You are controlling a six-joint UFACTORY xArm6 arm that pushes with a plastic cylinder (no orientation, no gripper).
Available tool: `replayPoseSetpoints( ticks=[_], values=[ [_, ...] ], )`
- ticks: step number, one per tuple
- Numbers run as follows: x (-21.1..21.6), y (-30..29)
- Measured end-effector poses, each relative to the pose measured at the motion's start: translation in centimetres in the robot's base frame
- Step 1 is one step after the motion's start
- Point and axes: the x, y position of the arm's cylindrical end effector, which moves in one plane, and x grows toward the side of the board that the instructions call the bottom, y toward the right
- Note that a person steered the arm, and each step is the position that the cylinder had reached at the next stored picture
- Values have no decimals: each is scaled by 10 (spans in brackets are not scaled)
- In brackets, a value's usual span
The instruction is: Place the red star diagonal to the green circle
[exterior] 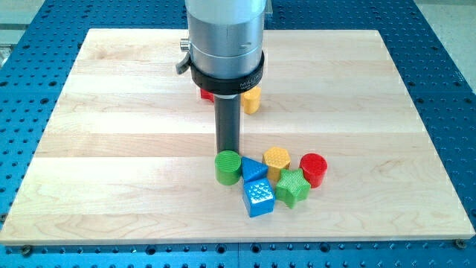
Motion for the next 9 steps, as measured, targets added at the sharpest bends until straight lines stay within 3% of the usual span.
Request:
replayPoseSetpoints(
  ticks=[1,2,3,4,5,6,9],
  values=[
    [-26,-23],
    [-68,-103],
    [-149,-136],
    [-218,-67],
    [-215,13],
    [-212,14],
    [-96,-36]
  ],
)
